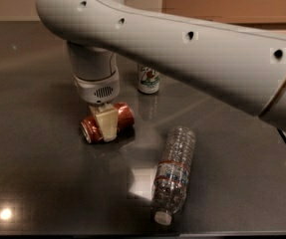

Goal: Place coke can upright

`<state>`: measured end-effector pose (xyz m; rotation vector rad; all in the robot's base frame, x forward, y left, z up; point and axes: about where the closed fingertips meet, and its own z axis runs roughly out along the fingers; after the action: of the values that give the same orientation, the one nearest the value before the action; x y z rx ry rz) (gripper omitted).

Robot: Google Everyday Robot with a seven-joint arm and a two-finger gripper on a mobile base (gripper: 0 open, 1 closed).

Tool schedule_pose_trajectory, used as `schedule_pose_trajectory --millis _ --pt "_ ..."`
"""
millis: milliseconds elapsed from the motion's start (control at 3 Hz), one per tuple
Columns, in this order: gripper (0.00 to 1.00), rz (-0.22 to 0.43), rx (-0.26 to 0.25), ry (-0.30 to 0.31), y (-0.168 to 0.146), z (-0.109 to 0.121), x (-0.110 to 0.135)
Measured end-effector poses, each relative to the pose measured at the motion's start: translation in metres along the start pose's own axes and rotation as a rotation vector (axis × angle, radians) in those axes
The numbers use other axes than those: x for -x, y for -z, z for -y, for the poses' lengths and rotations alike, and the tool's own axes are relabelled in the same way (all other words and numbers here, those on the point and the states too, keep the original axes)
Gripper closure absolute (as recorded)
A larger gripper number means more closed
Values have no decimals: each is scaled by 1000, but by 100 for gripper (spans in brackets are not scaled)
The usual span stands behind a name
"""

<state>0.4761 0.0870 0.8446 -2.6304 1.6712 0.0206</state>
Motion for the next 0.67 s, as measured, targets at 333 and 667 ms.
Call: schedule_pose_trajectory --millis 333,667 --pt "65 21 -3 -3 5 -1 4" --pt "88 86 -15 -16 23 -2 7"
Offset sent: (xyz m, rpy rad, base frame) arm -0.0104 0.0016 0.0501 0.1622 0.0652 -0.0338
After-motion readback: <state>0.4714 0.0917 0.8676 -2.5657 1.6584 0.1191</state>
